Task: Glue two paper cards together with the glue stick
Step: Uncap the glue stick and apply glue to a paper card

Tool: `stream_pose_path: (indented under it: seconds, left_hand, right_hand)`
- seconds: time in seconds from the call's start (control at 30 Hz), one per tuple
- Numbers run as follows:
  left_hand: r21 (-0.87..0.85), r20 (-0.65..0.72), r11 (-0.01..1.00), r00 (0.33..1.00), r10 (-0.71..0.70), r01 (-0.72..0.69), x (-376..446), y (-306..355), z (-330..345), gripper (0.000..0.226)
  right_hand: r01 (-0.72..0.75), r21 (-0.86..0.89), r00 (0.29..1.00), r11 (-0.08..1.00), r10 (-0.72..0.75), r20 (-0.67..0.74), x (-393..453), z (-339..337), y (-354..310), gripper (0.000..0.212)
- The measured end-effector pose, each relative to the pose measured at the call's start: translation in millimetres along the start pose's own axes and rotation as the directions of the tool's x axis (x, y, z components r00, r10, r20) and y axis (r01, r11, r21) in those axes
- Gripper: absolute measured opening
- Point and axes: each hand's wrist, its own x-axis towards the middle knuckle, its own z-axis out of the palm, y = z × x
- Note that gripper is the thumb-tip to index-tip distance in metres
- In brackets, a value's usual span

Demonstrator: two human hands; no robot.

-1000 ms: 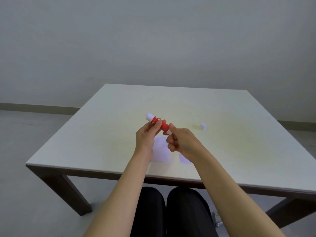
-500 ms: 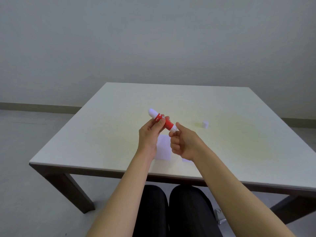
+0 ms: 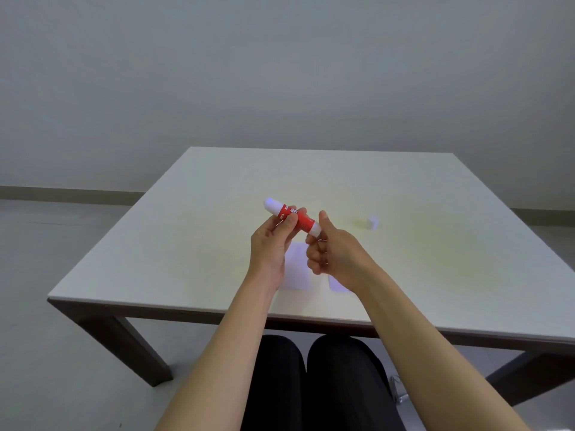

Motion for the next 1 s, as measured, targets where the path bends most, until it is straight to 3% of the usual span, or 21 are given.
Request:
stream_pose_path:
  seconds: [0.13,0.23,0.33,0.37,0.43,0.5,0.53,0.67,0.77,0.87,1.0]
  left_hand:
    - [0.091,0.061,0.995,0.998,0.023,-0.028,1,0,9,0.011]
    - [0.269,0.123,0.957,0.99,0.074,-0.105,8,4,6,0.014]
    - [0.47,0.19,0.867,0.978,0.082,-0.165,23,22,-25,0.043]
    - [0.589,0.233,0.789,0.972,0.04,-0.174,26,28,-39,0.049]
    - [0.839,0.296,0.502,0.949,-0.104,-0.207,30,32,-65,0.053]
    - [0.949,0.29,0.21,0.916,-0.277,-0.237,31,29,-81,0.061]
    - [0.959,0.281,0.134,0.899,-0.336,-0.249,31,27,-85,0.067]
    - [0.947,0.321,0.116,0.858,-0.401,-0.3,33,31,-87,0.081]
    - [0.91,0.361,-0.01,0.805,-0.471,-0.414,34,30,-83,0.089]
    - [0.851,0.336,-0.191,0.787,-0.517,-0.489,36,24,-81,0.093]
    - [0.851,0.321,-0.202,0.784,-0.531,-0.485,37,23,-82,0.094]
  right_hand:
    - [0.2,0.271,0.964,0.942,-0.239,0.118,-2,3,8,0.029]
    - [0.236,0.408,0.97,0.882,-0.242,-0.037,1,2,5,0.015]
    - [0.231,0.457,0.972,0.859,-0.184,-0.147,6,-15,-1,0.009]
    - [0.234,0.463,0.969,0.855,-0.169,-0.178,7,-23,-2,0.008]
    - [0.234,0.458,0.966,0.858,-0.153,-0.208,9,-35,0,0.008]
    - [0.214,0.445,0.968,0.869,-0.13,-0.213,13,-36,4,0.01]
    - [0.201,0.435,0.97,0.878,-0.116,-0.214,15,-33,7,0.01]
    - [0.196,0.286,0.971,0.938,-0.145,-0.191,22,-11,19,0.005]
    - [0.235,0.048,0.96,0.971,-0.224,-0.167,24,-3,27,0.006]
    - [0.277,-0.157,0.943,0.948,-0.3,-0.146,27,3,28,0.008]
    - [0.285,-0.425,0.924,0.859,-0.365,-0.117,29,11,23,0.01]
